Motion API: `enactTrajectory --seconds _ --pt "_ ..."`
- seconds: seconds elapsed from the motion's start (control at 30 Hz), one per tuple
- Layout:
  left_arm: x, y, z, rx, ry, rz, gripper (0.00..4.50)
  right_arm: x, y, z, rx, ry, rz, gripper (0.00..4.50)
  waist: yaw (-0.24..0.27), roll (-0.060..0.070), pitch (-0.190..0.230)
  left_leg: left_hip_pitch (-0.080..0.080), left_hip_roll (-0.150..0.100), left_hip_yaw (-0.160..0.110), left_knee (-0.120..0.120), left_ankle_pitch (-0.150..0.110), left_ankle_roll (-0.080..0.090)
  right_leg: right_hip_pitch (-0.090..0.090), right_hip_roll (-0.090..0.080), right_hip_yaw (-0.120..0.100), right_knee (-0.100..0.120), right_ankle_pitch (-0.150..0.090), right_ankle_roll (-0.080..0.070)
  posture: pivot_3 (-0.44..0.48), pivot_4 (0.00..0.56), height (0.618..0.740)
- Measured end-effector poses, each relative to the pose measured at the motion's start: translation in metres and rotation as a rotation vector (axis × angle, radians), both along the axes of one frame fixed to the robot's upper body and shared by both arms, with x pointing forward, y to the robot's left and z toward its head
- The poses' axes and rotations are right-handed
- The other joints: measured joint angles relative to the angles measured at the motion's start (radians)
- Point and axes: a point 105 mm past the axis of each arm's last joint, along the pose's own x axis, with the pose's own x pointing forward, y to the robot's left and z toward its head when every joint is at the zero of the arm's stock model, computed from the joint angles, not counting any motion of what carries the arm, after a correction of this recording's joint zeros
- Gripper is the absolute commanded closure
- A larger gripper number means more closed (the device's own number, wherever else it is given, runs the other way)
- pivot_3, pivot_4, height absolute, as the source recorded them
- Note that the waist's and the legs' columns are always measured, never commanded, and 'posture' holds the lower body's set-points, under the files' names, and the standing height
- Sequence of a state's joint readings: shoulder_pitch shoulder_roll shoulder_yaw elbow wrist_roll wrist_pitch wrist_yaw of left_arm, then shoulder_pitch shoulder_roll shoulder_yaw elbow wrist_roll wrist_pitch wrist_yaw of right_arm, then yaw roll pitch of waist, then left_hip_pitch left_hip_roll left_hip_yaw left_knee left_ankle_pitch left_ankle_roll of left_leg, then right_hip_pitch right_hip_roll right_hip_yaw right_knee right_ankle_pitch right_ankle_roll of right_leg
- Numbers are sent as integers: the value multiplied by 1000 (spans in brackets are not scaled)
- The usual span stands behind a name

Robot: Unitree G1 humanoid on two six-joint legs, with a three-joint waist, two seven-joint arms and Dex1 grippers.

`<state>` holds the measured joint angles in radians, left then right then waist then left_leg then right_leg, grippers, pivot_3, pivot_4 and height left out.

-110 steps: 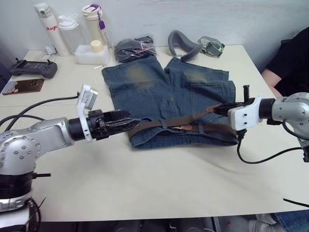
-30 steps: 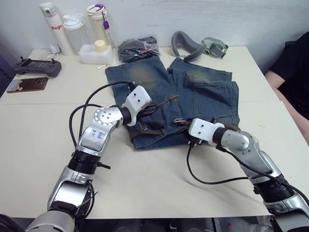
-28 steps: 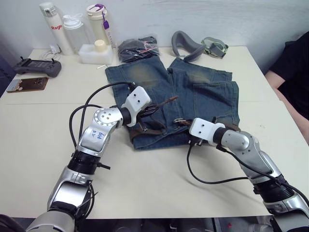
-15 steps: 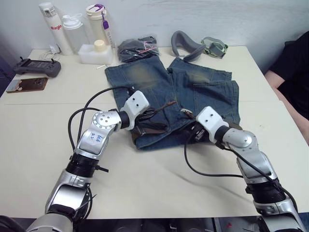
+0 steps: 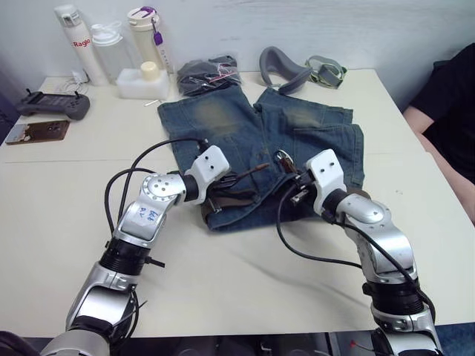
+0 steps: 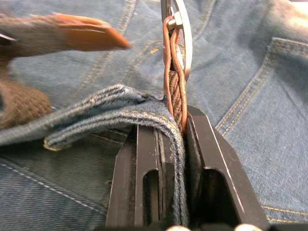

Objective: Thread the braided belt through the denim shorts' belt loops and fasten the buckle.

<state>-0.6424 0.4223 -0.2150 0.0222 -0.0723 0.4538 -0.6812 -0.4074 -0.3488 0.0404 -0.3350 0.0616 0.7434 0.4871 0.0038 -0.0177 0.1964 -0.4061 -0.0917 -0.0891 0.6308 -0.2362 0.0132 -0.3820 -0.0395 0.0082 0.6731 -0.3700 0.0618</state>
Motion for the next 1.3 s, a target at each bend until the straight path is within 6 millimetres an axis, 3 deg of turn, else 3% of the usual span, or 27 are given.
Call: enactTrajectory --seconds 0.33,0.73,1.3 --pt "3 -7 -1 -21 5 -4 4500 -4 6 2 -37 -16 30 4493 -6 0 0 0 0 0 0 0 0 -1 0 0 1 0 0 0 150 740" --pt "2 -15 0 -54 13 -15 4500 -5 -3 -9 -108 -21 17 4493 -4 0 0 0 0 0 0 0 0 -1 0 0 1 0 0 0 150 740" --pt "-1 -32 0 -95 27 -38 4500 -12 11 -11 -271 -122 154 4493 -5 0 0 0 0 1 0 0 -1 -1 0 0 1 0 0 0 150 740"
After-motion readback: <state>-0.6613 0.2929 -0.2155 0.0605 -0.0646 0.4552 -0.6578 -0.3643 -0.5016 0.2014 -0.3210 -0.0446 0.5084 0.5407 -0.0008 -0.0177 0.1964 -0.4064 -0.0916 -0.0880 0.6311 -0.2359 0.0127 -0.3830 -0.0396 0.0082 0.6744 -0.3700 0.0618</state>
